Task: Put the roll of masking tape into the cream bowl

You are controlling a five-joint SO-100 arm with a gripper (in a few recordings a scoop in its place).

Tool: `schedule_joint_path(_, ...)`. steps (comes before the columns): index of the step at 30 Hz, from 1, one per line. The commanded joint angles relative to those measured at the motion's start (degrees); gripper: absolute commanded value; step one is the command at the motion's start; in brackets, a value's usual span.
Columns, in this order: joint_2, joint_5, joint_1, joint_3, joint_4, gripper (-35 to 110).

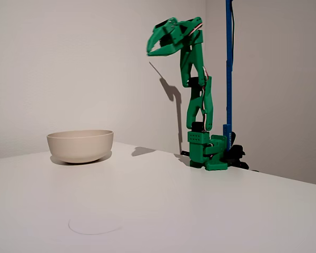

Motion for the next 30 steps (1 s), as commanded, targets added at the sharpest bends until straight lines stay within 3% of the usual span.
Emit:
schedule_joint_path(1, 9.84, 0.09, -7.91, 7.82, 5.1, -8)
schedule_joint_path(6, 17.23, 0.26, -9.32, 21.8, 3.78, -8)
schedule_joint_path(13, 37.53, -2.55, -8.53, 61.52, -15.12, -8)
schedule_joint_path(30, 44.12, -4.22, -2.72, 104.15, -41.4, -8)
